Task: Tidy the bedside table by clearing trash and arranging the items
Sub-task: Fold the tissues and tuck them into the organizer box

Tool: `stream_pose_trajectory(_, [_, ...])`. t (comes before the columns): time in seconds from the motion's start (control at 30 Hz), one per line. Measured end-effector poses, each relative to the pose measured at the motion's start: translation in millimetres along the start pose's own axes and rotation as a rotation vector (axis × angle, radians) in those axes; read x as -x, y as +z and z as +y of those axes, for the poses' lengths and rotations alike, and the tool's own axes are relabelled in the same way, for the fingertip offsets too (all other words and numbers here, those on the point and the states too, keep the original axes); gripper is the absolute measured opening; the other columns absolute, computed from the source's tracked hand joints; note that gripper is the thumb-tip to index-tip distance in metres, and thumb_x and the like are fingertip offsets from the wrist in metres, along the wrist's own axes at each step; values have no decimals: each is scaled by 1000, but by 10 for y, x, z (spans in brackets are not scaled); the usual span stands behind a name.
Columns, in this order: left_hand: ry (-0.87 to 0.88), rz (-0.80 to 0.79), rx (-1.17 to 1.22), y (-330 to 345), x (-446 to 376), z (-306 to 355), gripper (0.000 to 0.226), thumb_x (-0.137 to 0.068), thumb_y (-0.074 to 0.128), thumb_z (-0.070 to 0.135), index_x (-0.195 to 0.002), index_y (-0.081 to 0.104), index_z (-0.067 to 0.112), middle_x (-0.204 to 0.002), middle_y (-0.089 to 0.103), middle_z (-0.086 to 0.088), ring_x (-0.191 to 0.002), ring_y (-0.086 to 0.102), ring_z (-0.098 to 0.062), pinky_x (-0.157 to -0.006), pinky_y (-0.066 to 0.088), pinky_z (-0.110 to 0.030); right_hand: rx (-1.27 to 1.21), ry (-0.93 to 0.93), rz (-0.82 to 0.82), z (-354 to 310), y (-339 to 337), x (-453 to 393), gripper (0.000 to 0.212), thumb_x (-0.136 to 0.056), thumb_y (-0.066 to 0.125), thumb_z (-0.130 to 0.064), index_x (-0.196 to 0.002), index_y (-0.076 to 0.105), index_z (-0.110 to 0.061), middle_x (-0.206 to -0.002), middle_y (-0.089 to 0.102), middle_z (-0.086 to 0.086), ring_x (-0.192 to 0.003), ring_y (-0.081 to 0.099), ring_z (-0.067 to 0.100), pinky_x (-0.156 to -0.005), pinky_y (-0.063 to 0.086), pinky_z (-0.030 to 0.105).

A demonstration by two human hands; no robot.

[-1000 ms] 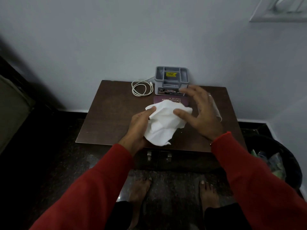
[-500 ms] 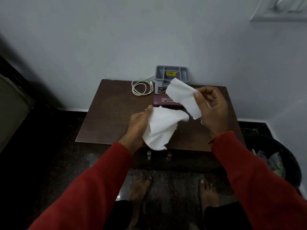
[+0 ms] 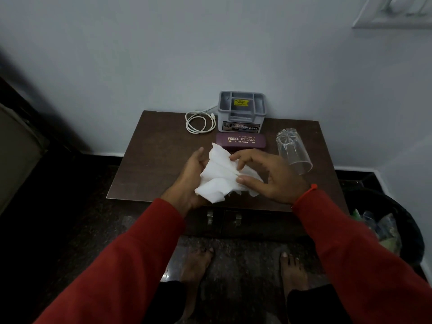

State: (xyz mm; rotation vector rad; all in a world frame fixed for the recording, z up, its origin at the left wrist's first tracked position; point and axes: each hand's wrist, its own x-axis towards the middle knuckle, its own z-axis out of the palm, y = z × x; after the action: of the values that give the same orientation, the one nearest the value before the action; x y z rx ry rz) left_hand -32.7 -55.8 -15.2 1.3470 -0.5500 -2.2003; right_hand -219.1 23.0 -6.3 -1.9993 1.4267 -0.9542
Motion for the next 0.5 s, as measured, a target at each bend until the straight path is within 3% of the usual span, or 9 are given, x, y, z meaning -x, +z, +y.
stream_pose_trajectory(0.13, [-35,-87,38,-30,-38,-6,59,-96,50,57,-113,67,4,-104,72,-19,-92,69,-34,-81,54,-44,4,94,-45,-9,31,-13,56,-82,77,-33,-130,51,-20,-130,58,-8,-120,57,8,-99,51,40])
stream_pose_trajectory(0.23, [-13,-115,48,0,-10,11,52,-97,50,54,-112,67,7,-104,69,-15,-88,67,-31,-75,54,-39,-10,93,-1,24,39,-29,47,-88,70,-21,-132,55,-20,-127,62,-9,-117,60,8,-99,51,37])
stream_pose_trajectory(0.37, [71,-84,-9,15,-5,-14,42,-96,61,46,-100,73,6,-91,70,-13,-73,70,-28,-61,59,-34,-52,169,218,63,33,-48,28,-90,63,-6,-113,67,-23,-106,70,-12,-100,66,2,-89,52,26])
stream_pose_trajectory(0.5, [410,265,-456,-3,-5,-8,47,-96,59,51,-88,79,9,-106,74,-6,-92,68,-20,-80,53,-33,-368,432,453,118,-24,-104,31,-87,66,1,-99,68,-28,-93,74,-9,-86,70,8,-80,56,30])
